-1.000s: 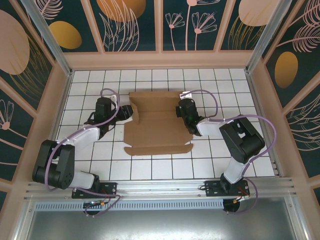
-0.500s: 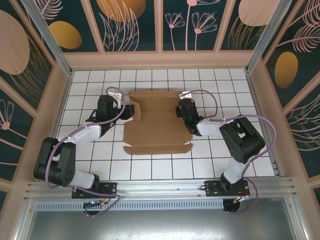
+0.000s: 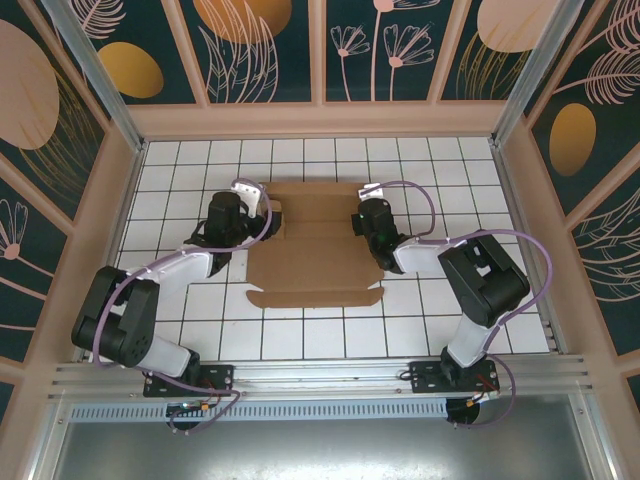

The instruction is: Fold the paper box

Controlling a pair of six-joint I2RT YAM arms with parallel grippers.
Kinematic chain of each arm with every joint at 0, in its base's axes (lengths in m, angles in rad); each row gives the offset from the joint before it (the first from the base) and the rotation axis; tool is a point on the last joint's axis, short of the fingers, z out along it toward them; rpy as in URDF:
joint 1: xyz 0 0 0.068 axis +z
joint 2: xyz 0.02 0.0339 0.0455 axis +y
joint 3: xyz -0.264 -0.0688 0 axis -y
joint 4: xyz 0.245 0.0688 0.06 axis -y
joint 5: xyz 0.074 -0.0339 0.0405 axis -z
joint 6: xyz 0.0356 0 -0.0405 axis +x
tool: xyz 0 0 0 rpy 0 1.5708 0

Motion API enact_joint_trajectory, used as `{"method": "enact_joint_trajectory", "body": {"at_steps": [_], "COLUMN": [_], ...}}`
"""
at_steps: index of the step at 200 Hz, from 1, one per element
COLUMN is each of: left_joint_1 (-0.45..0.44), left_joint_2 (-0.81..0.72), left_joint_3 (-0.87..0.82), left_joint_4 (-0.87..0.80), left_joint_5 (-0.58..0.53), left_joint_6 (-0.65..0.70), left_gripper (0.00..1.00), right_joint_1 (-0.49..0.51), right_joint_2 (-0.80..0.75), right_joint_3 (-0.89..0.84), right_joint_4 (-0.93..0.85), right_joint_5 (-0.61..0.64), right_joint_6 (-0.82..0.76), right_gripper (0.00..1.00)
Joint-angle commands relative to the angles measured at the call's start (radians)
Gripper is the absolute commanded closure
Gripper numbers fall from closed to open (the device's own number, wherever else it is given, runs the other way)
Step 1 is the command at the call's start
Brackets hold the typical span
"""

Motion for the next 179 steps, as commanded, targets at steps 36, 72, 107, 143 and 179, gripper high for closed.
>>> {"method": "enact_joint_trajectory", "body": {"at_steps": [36,72,107,143,179], "left_joint_1": [-0.002,-0.001,0.000,-0.001,-0.002], "left_joint_2": [0.104,0.121,0.144,0.186,0.192], "left_joint_3": [0.088,0.098,0.093,0.105,0.114], "left_joint_4": [-0.036,-0.052,-0.079,-0.110,-0.105], "left_joint_5": [-0.066,-0.122,-0.201,-0.317,-0.396], "left_joint_6": [0.025,-0.041,-0.136,-0.224,-0.269], "left_gripper": [0.44,0.64,0.63,0.69,0.79], "right_joint_1": [0.012,0.013,0.016,0.026,0.035], "right_joint_2": [-0.010,-0.016,-0.027,-0.040,-0.043], "right_joint_3": [-0.024,-0.027,-0.034,-0.052,-0.053], "right_joint_4": [-0.004,-0.001,0.005,0.029,0.032], "right_joint_5": [0.010,0.013,0.029,0.017,0.055], "right_joint_6": [-0.036,-0.035,-0.031,-0.031,-0.034], "right_gripper": [1.00,1.00,1.00,1.00,1.00]}}
